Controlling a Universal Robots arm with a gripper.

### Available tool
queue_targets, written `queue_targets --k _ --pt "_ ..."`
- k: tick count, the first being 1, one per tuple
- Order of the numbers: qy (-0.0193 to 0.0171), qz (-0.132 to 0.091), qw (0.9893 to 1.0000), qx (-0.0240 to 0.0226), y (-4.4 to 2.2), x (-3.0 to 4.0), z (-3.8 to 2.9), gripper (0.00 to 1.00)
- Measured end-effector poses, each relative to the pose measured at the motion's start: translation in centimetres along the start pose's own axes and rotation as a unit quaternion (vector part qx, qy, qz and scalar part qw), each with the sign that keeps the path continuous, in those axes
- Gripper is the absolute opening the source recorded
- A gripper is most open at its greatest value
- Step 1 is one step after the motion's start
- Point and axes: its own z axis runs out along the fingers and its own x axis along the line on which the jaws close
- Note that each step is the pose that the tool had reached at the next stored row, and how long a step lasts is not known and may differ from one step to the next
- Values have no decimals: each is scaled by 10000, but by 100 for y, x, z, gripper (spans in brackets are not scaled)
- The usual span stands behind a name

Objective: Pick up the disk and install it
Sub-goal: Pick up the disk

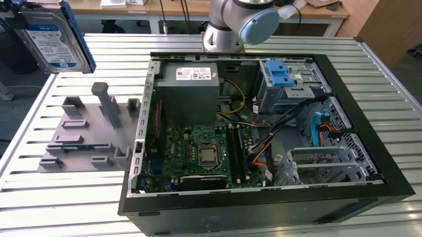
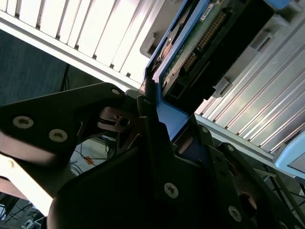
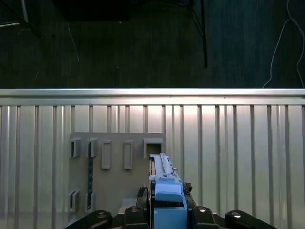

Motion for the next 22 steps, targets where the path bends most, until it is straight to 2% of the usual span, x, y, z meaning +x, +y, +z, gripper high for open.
queue_targets --k 8,22 --pt "0 0 10000 -1 3 -3 -114 36" --pt "0 0 10000 0 9 -10 -355 36"
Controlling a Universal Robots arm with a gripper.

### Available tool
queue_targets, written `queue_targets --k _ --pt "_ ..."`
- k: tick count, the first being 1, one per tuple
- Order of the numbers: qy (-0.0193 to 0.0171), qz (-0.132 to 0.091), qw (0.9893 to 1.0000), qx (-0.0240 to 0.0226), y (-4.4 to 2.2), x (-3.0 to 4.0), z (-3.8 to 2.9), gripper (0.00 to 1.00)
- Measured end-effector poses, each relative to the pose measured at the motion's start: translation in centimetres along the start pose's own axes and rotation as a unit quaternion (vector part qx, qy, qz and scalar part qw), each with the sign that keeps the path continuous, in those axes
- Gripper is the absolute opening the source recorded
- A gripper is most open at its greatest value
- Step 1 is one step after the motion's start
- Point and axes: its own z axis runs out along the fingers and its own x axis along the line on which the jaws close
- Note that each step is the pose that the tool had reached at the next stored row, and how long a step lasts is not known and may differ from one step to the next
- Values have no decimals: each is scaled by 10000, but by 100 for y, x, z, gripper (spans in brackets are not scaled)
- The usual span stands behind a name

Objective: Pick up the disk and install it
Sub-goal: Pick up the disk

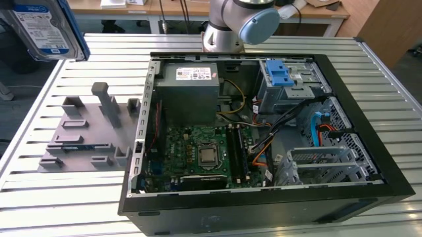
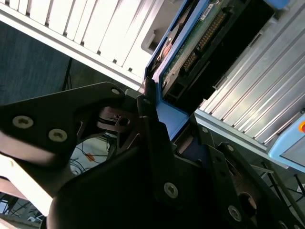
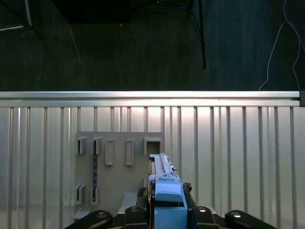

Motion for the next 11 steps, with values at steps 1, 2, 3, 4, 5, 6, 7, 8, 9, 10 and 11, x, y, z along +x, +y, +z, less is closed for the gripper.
queue_targets --k 1,2,3,4,5,6,7,8,9,10,11 --pt "0 0 10000 0 0 0 -16 36" --pt "0 0 10000 0 1 -1 -32 36" --pt "0 0 10000 0 1 -1 -48 36" --pt "0 0 10000 0 2 -2 -63 36" --pt "0 0 10000 1 2 -2 -79 36" --pt "0 0 10000 0 2 -3 -95 36" --pt "0 0 10000 0 3 -3 -110 36" --pt "0 0 10000 0 3 -4 -125 36" --pt "0 0 10000 0 4 -4 -140 36" --pt "0 0 10000 0 4 -4 -154 36" --pt "0 0 10000 0 4 -5 -168 36"
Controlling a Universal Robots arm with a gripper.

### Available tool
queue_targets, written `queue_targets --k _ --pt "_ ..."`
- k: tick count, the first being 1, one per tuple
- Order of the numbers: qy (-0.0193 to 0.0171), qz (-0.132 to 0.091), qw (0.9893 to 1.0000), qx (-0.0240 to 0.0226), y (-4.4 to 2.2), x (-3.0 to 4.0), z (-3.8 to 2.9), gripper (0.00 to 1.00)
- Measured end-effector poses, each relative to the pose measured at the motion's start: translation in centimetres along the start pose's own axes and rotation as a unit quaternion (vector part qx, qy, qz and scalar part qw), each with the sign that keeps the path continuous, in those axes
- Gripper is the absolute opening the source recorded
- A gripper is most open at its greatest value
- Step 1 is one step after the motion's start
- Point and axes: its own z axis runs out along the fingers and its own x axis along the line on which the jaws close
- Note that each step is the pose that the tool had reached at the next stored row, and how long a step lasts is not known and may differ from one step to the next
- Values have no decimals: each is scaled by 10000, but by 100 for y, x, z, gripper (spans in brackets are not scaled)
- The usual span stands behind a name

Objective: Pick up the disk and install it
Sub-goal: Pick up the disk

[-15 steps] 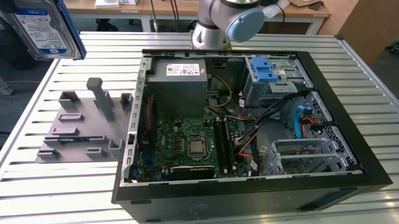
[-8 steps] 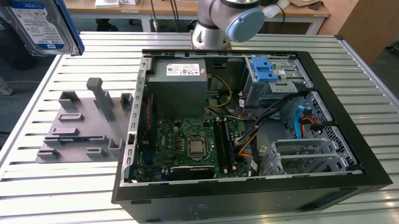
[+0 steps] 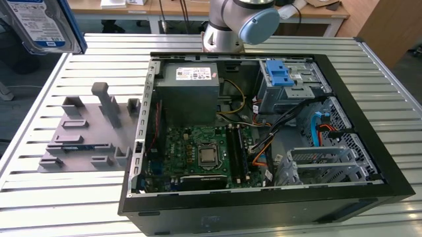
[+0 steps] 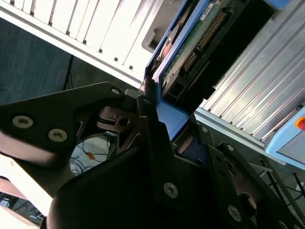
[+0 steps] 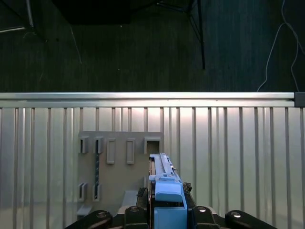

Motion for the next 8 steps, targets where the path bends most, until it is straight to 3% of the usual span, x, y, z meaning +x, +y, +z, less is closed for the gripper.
queue_targets --k 8 --pt "0 0 10000 0 3 -3 -115 36"
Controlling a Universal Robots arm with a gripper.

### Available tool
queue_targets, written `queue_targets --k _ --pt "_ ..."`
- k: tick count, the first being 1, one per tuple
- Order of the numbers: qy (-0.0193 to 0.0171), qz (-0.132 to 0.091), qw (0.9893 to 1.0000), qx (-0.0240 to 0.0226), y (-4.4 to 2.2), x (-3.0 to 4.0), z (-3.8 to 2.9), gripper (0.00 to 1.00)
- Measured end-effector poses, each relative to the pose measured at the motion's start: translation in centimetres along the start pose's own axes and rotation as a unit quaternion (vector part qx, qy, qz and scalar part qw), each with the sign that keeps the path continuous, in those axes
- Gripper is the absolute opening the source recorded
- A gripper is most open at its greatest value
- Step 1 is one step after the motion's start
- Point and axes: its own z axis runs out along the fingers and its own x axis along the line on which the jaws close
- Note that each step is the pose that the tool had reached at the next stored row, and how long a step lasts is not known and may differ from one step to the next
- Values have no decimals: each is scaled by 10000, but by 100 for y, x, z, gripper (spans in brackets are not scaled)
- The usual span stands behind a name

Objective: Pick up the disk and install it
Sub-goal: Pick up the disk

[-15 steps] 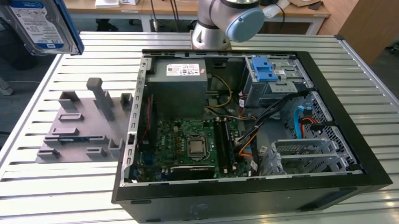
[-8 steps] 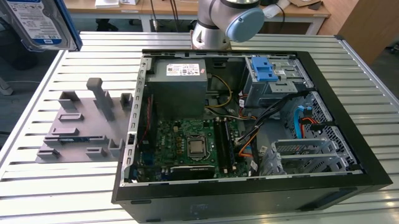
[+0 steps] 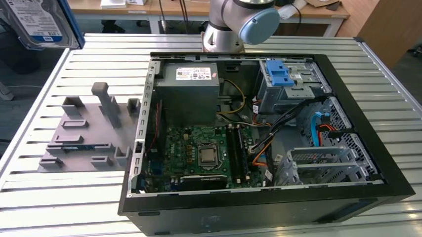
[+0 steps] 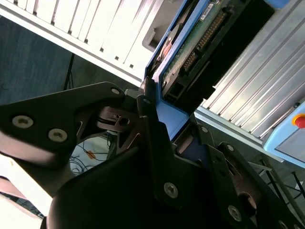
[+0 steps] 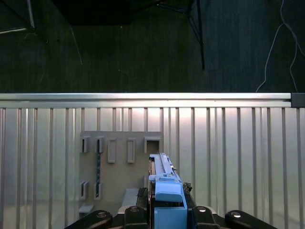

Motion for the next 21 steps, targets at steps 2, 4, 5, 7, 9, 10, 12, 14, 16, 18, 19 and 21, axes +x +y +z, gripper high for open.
queue_targets --k 2,4,5,7,9,10,12,14,16,18,19,21 --pt "0 0 10000 0 1 -1 -25 36" --pt "0 0 10000 1 1 -1 -25 36" --pt "0 0 10000 2 1 -1 -25 36" --pt "0 0 10000 2 1 -1 -25 36" --pt "0 0 10000 2 0 -1 -26 36" --pt "0 0 10000 2 -6 -1 -26 36" --pt "0 0 10000 2 -31 0 -27 36" --pt "0 0 10000 2 -58 0 -27 36" --pt "0 0 10000 2 -80 0 -28 36" --pt "0 0 10000 2 -105 2 -28 36" --pt "0 0 10000 3 -117 4 -28 36" --pt "0 0 10000 2 -138 14 -30 36"
